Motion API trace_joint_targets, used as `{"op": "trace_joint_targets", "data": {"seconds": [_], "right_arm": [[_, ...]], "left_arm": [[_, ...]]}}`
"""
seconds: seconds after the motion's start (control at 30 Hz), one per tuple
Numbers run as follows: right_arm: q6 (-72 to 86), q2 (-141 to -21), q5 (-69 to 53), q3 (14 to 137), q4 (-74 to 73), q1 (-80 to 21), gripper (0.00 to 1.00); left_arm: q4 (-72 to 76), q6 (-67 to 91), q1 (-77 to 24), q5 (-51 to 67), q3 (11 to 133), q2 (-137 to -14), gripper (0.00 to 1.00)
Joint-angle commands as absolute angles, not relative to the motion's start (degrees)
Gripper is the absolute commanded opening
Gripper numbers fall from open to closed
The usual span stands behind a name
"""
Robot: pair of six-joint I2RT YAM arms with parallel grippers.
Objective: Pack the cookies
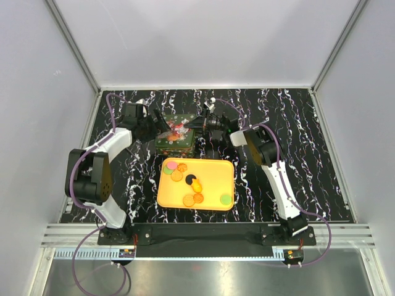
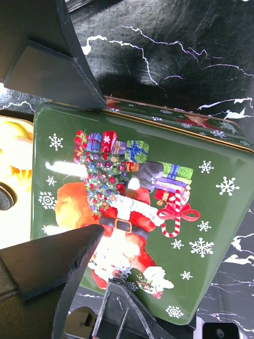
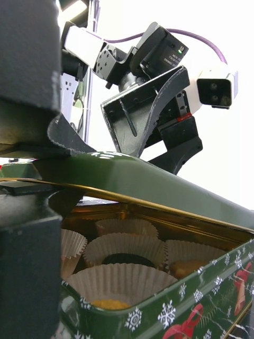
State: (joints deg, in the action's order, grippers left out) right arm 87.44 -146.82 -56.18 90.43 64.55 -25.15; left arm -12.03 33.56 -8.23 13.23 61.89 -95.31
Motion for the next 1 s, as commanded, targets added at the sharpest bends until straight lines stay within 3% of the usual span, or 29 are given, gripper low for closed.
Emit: {"op": "trace_joint_targets", "data": {"seconds": [0.0, 0.4, 0.97], "right_arm": [[84.6, -144.1, -56.2, 91.3, 60.4, -25.8, 0.16], [85.3, -144.1, -55.5, 90.4, 60.9, -25.6, 0.18], [86.8, -139.8, -55.6, 83.0, 67.4, -23.1, 0.32]], "left_arm": [[-11.3, 33.6, -8.3, 13.4, 63.2, -95.4, 0.96], [-13.7, 32.9, -8.3, 11.1, 64.3, -98.2, 0.94], [-13.5, 31.5, -8.7, 14.5, 67.5, -100.9, 0.93]]}}
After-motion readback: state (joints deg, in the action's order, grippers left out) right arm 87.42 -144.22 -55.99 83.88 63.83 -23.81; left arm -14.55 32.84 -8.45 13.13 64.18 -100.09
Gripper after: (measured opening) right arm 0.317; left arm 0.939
